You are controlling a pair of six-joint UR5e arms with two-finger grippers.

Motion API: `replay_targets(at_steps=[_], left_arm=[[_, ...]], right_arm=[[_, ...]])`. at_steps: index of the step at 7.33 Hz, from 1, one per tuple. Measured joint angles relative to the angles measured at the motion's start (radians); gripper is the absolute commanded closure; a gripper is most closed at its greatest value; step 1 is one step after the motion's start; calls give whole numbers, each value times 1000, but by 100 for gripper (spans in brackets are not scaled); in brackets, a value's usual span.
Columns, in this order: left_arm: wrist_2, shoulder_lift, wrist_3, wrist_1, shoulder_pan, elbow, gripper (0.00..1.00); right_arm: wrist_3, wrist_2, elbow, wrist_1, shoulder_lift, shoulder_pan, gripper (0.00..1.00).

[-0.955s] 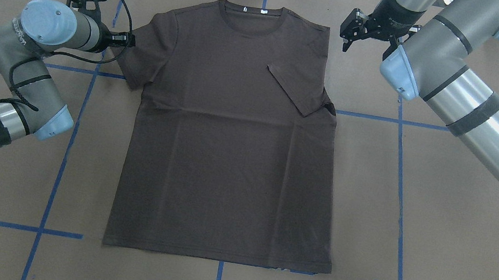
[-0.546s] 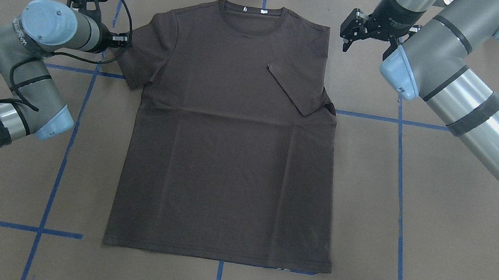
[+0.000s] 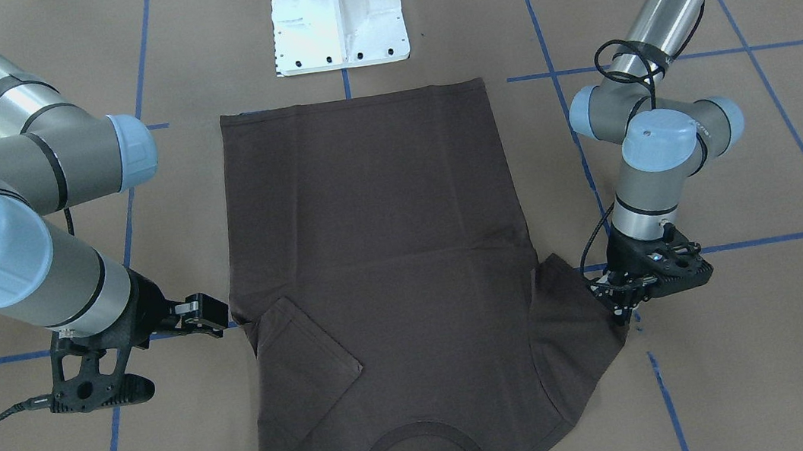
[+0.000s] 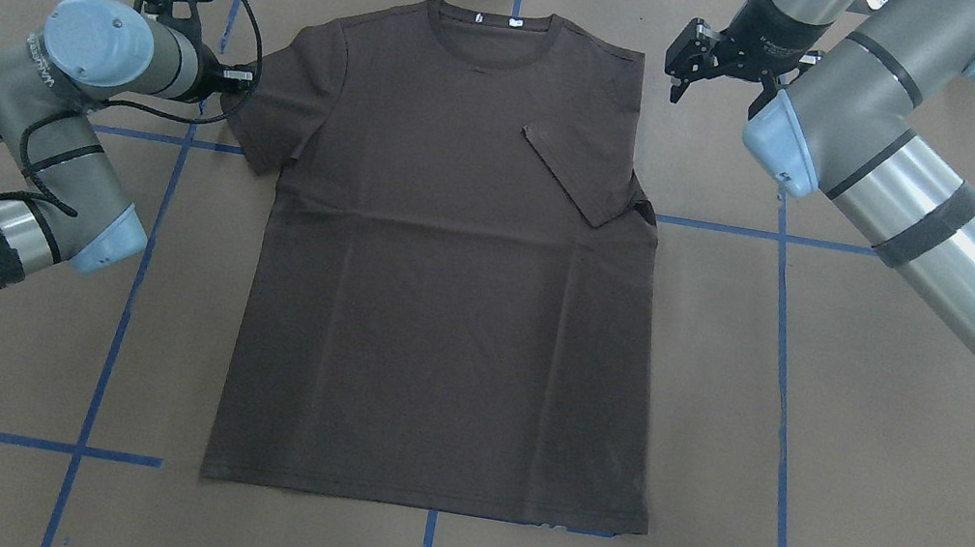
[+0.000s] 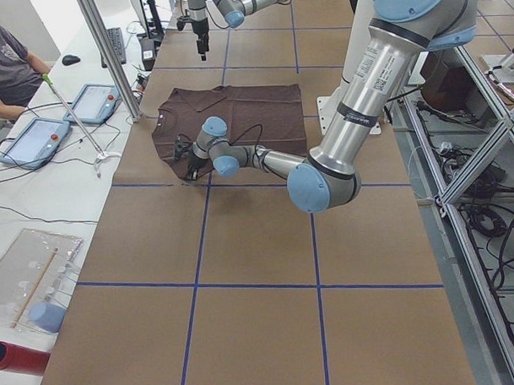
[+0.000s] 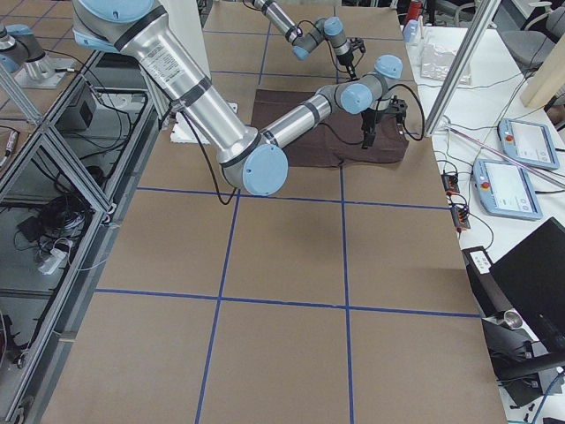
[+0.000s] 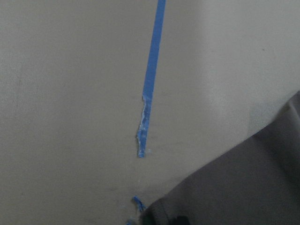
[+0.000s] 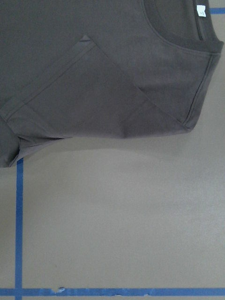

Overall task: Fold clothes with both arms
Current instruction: 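Fold the sleeve nearest the left gripper inward while the right gripper withdraws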

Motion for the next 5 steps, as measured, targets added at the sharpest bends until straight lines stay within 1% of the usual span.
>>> replay_targets(at_steps=[1, 2, 4, 5], left_arm=[[-3, -6, 0, 10, -1, -15, 100], [-4, -29, -1, 50, -1, -34, 100], [-6, -143, -34, 205, 4, -48, 100], [-5, -215, -91, 241, 19, -15, 100]], right_arm=[[0, 0, 0, 0, -1, 0, 0], [0, 0, 0, 0, -4, 0, 0], [1, -1, 1, 1, -9, 0, 0], [1, -1, 2, 1, -9, 0, 0]])
